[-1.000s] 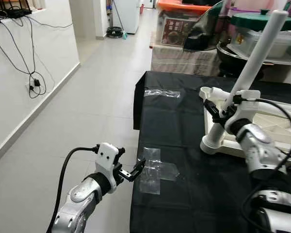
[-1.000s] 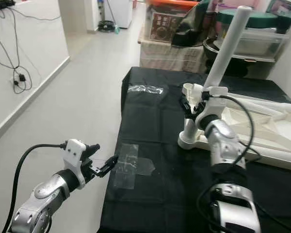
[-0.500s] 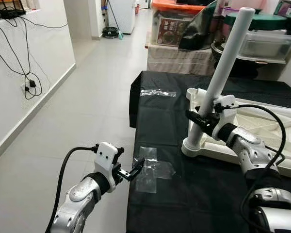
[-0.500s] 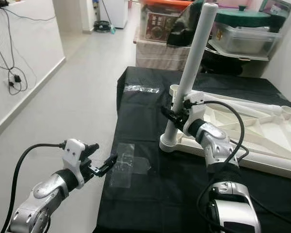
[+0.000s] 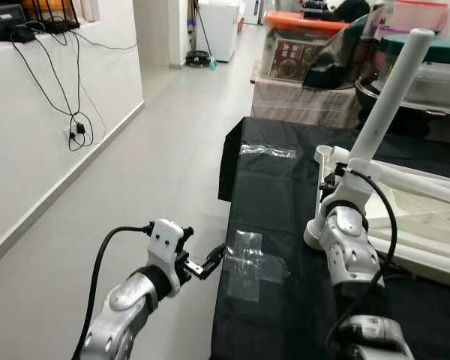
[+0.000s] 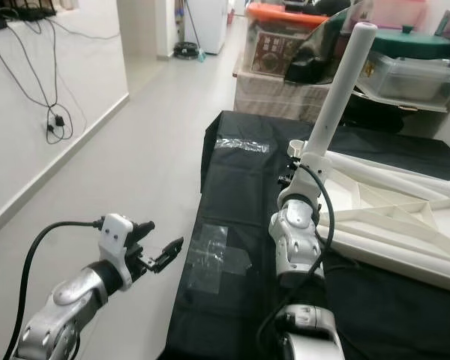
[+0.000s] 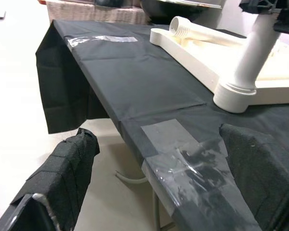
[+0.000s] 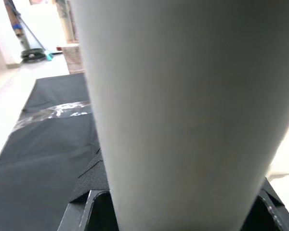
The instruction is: Building children table
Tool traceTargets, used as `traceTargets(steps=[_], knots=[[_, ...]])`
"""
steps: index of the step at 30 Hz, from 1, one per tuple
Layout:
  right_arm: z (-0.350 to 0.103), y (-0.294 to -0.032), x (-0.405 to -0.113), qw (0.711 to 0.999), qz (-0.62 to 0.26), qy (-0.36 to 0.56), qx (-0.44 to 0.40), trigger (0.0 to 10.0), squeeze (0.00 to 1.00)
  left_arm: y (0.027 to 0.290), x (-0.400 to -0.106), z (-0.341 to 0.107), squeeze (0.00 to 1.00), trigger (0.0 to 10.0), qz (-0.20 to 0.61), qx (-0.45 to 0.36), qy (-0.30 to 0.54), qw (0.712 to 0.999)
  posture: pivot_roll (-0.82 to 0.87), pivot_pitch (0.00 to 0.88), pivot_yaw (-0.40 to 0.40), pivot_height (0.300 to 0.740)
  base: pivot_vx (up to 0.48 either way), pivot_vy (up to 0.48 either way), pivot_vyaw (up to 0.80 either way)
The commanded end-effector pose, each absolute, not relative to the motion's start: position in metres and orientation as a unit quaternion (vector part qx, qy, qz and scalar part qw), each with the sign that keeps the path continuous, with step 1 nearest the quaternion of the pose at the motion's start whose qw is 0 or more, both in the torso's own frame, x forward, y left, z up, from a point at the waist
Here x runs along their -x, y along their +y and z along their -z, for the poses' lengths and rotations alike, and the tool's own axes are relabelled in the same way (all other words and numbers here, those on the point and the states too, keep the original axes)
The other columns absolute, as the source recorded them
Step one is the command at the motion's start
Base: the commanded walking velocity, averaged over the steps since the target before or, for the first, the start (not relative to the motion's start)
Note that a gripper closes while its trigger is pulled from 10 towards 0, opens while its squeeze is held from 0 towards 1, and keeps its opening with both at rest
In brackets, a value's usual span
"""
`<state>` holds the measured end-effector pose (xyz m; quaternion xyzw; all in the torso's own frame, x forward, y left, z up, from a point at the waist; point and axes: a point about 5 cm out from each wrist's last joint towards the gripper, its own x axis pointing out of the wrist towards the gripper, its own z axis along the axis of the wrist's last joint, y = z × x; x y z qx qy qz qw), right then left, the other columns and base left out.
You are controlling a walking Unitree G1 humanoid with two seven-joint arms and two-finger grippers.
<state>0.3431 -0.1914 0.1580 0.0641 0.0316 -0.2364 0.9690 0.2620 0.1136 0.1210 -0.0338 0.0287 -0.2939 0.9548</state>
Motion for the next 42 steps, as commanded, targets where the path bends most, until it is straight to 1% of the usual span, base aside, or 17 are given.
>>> traceTargets(steps=[1, 7, 8, 9, 10, 11, 15, 16, 20, 21, 22, 25, 28, 37, 38, 39, 42], knots=[[-0.13, -0.192, -0.334, 0.961, 0.252, 0.104, -0.056, 0.0, 0.0, 0.112, -0.26, -0.119, 0.0, 10.0, 0.296, 0.031, 0.035, 0.954, 0.08, 0.0, -0.086, 0.74, 0.0, 0.0, 0.0], [-0.138, -0.194, -0.343, 0.961, 0.249, 0.108, -0.05, 0.4, 0.0, 0.109, -0.261, -0.119, 0.0, 10.0, 0.296, 0.036, 0.034, 0.954, 0.07, 0.0, -0.087, 0.74, 0.0, 0.0, 0.0], [-0.149, -0.203, -0.354, 0.975, 0.198, 0.087, -0.057, 10.0, 0.0, 0.107, -0.261, -0.119, 0.0, 10.0, 0.298, 0.039, 0.032, 0.953, 0.08, 0.0, -0.089, 0.74, 0.0, 0.0, 0.0], [-0.158, -0.211, -0.355, 0.977, 0.195, 0.066, -0.05, 10.0, 0.9, 0.108, -0.261, -0.119, 0.0, 10.0, 0.298, 0.039, 0.033, 0.953, 0.07, 0.0, -0.088, 0.74, 0.0, 0.0, 0.0], [-0.158, -0.211, -0.355, 0.977, 0.195, 0.066, -0.05, 10.0, 0.9, 0.108, -0.261, -0.119, 0.0, 10.0, 0.298, 0.039, 0.033, 0.953, 0.07, 0.0, -0.088, 0.74, 0.0, 0.0, 0.0], [-0.164, -0.216, -0.355, 0.978, 0.198, 0.051, -0.043, 10.0, 1.0, 0.109, -0.261, -0.119, 0.0, 10.0, 0.298, 0.038, 0.033, 0.953, 0.07, 0.0, -0.088, 0.74, 0.0, 0.0, 0.0], [-0.176, -0.23, -0.357, 0.979, 0.197, 0.034, -0.041, 10.0, 1.0, 0.112, -0.261, -0.118, 0.0, 10.0, 0.295, 0.037, 0.035, 0.954, 0.07, 0.0, -0.085, 0.74, 0.0, 0.0, 0.0], [-0.181, -0.235, -0.359, 0.981, 0.183, 0.033, -0.048, 10.0, 0.06, 0.112, -0.26, -0.118, 0.0, 10.0, 0.295, 0.036, 0.035, 0.954, 0.07, 0.0, -0.084, 0.74, 0.0, 0.0, 0.0], [-0.189, -0.236, -0.363, 0.99, 0.115, 0.025, -0.08, 10.0, 0.0, 0.111, -0.26, -0.119, 0.0, 10.0, 0.295, 0.037, 0.035, 0.954, 0.08, 0.0, -0.079, 0.74, 0.0, 0.0, 0.0], [-0.193, -0.233, -0.364, 0.996, 0.033, 0.012, -0.083, 10.0, 0.0, 0.111, -0.26, -0.119, 0.0, 10.0, 0.297, 0.037, 0.035, 0.954, 0.07, 0.0, -0.072, 0.74, 0.0, 0.0, 0.0], [-0.193, -0.233, -0.364, 0.996, 0.033, 0.012, -0.083, 10.0, 0.0, 0.111, -0.26, -0.119, 0.0, 10.0, 0.297, 0.037, 0.035, 0.954, 0.07, 0.0, -0.072, 0.74, 0.0, 0.0, 0.0], [-0.2, -0.229, -0.364, 0.992, -0.118, 0.003, -0.05, 10.0, 0.0, 0.112, -0.261, -0.119, 0.0, 10.0, 0.299, 0.034, 0.036, 0.953, 0.07, 0.0, -0.076, 0.74, 0.0, 0.0, 0.0], [-0.206, -0.224, -0.363, 0.979, -0.202, 0.003, -0.037, 10.0, 0.0, 0.113, -0.263, -0.12, 0.0, 10.0, 0.299, 0.032, 0.035, 0.953, 0.08, 0.0, -0.076, 0.74, 0.0, 0.0, 0.0], [-0.206, -0.212, -0.367, 0.957, -0.289, 0.007, -0.018, 10.0, 0.0, 0.112, -0.261, -0.119, 0.0, 10.0, 0.3, 0.031, 0.035, 0.953, 0.09, 0.0, -0.079, 0.74, 0.0, 0.0, 0.0], [-0.206, -0.213, -0.369, 0.958, -0.287, 0.001, -0.029, 4.1, 0.0, 0.113, -0.262, -0.119, 0.0, 10.0, 0.299, 0.029, 0.034, 0.953, 0.09, 0.0, -0.081, 0.74, 0.0, 0.0, 0.0], [-0.207, -0.213, -0.371, 0.957, -0.288, -0.005, -0.043, 0.0, 0.0, 0.114, -0.263, -0.12, 0.0, 10.0, 0.298, 0.028, 0.033, 0.953, 0.1, 0.0, -0.082, 0.74, 0.0, 0.0, 0.0], [-0.208, -0.216, -0.373, 0.959, -0.274, -0.016, -0.064, 0.0, 0.0, 0.115, -0.264, -0.121, 0.0, 10.0, 0.297, 0.027, 0.032, 0.954, 0.1, 0.0, -0.082, 0.74, 0.0, 0.0, 0.0]])
